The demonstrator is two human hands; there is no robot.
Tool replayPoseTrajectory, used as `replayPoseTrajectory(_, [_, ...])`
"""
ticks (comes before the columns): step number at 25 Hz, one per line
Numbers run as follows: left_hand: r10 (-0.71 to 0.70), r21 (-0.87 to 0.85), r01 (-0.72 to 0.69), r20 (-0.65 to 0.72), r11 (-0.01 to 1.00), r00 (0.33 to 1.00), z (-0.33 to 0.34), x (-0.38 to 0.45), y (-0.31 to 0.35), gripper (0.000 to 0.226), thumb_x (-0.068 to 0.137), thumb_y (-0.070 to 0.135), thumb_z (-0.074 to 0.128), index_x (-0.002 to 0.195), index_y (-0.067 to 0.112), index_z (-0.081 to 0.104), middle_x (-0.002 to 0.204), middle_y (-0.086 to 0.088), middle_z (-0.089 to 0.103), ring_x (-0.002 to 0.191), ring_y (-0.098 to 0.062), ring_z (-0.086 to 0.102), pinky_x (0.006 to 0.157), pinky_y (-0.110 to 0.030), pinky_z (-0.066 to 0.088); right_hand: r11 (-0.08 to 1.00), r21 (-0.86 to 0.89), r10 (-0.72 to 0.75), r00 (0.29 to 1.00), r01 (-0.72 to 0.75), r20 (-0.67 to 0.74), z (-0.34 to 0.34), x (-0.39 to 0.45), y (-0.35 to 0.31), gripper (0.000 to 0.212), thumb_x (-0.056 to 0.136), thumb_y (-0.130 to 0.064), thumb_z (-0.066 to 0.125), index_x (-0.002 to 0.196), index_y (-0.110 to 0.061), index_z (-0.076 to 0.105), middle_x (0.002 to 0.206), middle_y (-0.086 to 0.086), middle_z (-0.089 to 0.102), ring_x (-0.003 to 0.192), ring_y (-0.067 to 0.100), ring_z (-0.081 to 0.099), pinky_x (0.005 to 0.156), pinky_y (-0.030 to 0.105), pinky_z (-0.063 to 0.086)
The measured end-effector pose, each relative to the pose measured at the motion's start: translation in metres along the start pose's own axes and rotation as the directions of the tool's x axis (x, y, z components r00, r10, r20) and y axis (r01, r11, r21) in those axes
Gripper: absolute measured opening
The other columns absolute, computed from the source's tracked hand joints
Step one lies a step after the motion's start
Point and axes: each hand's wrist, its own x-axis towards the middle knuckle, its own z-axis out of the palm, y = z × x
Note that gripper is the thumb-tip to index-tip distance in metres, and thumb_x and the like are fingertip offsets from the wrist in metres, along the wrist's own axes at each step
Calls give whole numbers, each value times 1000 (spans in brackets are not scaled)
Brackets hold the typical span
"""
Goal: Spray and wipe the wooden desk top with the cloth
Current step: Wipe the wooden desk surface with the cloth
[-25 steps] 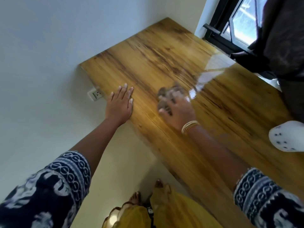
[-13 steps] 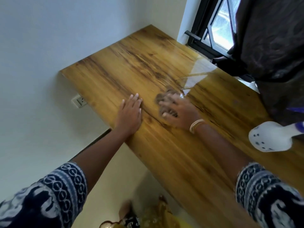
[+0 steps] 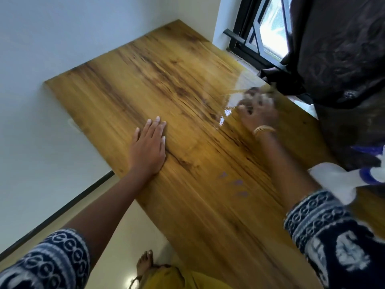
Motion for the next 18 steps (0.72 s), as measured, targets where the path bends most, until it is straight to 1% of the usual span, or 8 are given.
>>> replayPoseTrajectory(2, [-2,-11,2,16,1000,1000,-1,1,-1,50,103,30,24,152,21,25,161,0,21,150,-17,13,120,-45,15,941,-22,-337,941,338,33,10,-48,-51,60,90,-61,32,143,-34,43,150,15,39,133,35,39,107,47,38])
replayPoseTrajectory(4, [-1,-3,1,23,1000,1000,-1,0,-1,50,103,31,23,153,21,24,161,0,20,150,-16,12,120,-45,14,748,42,-662,740,663,116,20,-95,-85,55,91,-63,37,141,-42,44,150,8,41,136,31,40,107,46,36])
replayPoseTrajectory(6, [0,-8,0,18,1000,1000,-1,0,-1,51,103,31,22,153,21,24,161,0,21,150,-16,13,120,-45,14,583,96,-809,565,807,163,16,-88,-89,55,91,-63,41,141,-42,45,152,4,41,139,28,38,109,45,33])
replayPoseTrajectory(7, [2,-15,-2,13,1000,1000,-1,0,-1,50,103,32,22,152,21,25,161,0,22,149,-16,13,120,-45,15,587,86,-808,573,805,138,13,-69,-82,54,90,-62,43,140,-42,46,152,2,41,138,26,39,109,46,35])
replayPoseTrajectory(9, [4,-28,-4,7,1000,1000,-2,0,-1,50,103,32,23,152,22,27,160,0,24,149,-16,15,120,-45,15,757,60,-653,752,650,87,11,-17,-56,52,88,-62,45,137,-44,49,150,-1,43,135,23,42,106,46,41])
replayPoseTrajectory(12, [-8,-34,8,3,999,1000,-2,0,-1,50,103,32,24,151,22,28,160,1,24,149,-16,15,120,-44,15,982,76,-175,984,174,12,5,59,5,55,84,-65,41,135,-45,51,152,2,39,138,27,36,109,44,33])
replayPoseTrajectory(15, [-8,-38,8,-8,999,1000,0,1,-1,49,103,31,24,151,23,29,160,2,24,149,-15,15,120,-43,15,987,71,138,988,-142,64,0,74,25,58,90,-57,41,145,-38,42,159,9,25,146,31,18,117,46,18])
replayPoseTrajectory(18, [-13,-39,13,-1,999,1000,-1,1,-1,49,103,30,25,151,23,29,160,2,24,149,-15,15,120,-43,15,998,38,-57,998,56,22,2,20,-17,58,90,-55,39,145,-35,44,155,14,33,141,34,29,113,45,28])
